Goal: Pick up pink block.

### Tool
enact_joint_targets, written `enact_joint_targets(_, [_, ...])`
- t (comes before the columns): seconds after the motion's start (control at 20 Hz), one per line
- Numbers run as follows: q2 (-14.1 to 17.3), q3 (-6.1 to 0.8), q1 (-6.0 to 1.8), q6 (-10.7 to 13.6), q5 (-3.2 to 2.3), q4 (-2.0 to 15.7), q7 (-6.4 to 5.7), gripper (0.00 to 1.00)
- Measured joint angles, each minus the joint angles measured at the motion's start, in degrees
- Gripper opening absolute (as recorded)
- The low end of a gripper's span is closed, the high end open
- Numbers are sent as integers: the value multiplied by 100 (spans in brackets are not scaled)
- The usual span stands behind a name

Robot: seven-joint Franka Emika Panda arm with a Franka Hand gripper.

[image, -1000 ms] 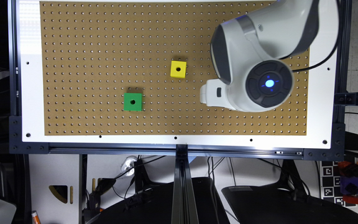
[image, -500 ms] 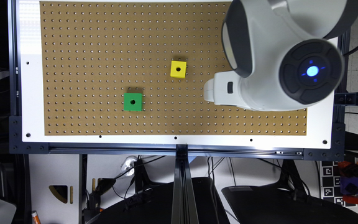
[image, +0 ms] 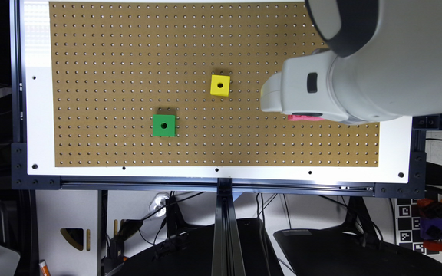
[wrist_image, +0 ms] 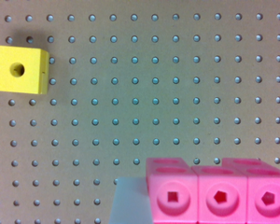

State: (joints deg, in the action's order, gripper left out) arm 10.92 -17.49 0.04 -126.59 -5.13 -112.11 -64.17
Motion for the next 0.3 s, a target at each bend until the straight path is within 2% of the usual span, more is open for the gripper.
enact_joint_targets(0.3, [-130, 0, -2, 69, 16, 2, 0, 0])
